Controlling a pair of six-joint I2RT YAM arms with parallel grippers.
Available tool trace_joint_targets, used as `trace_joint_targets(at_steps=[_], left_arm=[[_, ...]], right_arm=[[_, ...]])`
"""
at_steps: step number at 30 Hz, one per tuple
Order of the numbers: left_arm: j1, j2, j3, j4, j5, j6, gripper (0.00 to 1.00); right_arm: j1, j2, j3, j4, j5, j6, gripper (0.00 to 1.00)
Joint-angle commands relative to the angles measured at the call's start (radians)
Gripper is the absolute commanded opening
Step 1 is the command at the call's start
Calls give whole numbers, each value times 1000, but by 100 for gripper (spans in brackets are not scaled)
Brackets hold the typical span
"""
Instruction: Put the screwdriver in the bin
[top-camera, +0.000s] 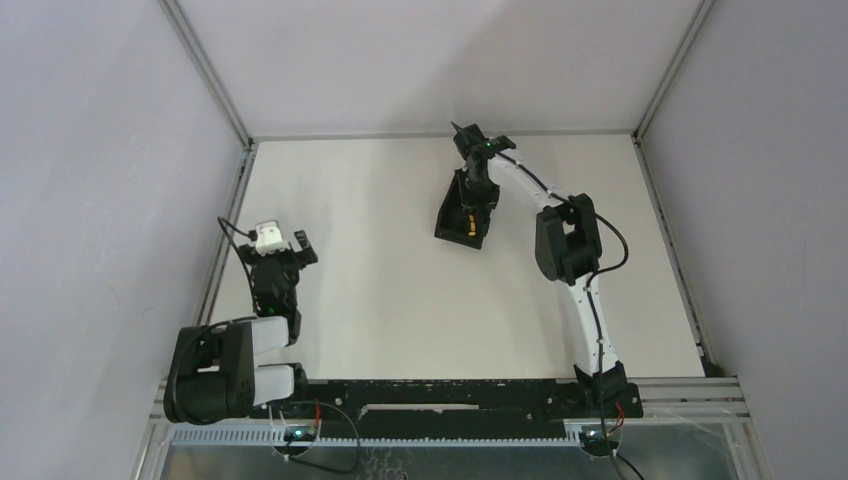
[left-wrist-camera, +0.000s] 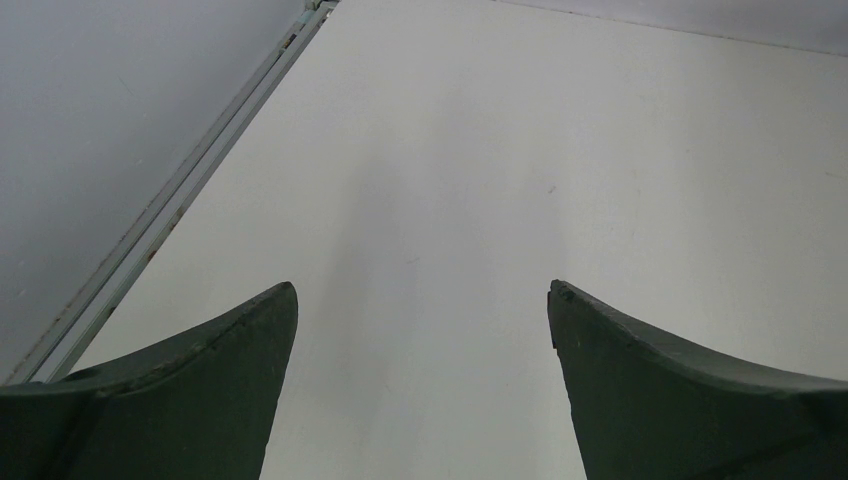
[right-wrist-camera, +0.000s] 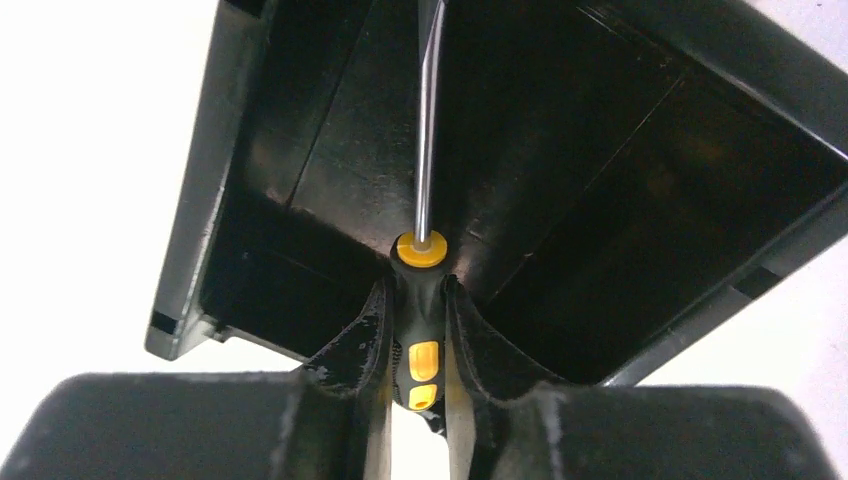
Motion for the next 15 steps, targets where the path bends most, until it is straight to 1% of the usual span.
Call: trace_joint_targets(at_steps=[1,3,4,7,12,13,14,15], left_arm=[[-5,-2,43,32,-2,16,100],[-5,-2,43,32,-2,16,100],[-5,-3,44,32,-3,16,100],[-5,-2,44,32,-2,16,100],[-5,-2,44,32,-3,16,100],[-4,-2,43,32,-3,17,100],[-5,-3,43,32,-2,17,100],[-6,-2,44,32,-3,17,100]], right_arm=[[11,-43,-19,48,60,-8,29],[12,-62,-23,53,60,-6,36],[13,-73,-23,55,62,-6,38],[21,-115,-21,59,68,3,41],[27,-224,-35,74,82,12,48],[27,-256,-48,84,80,12,52],[27,-288,-68,99,75,9,58],[27,-329,-93,117,70,4,73]])
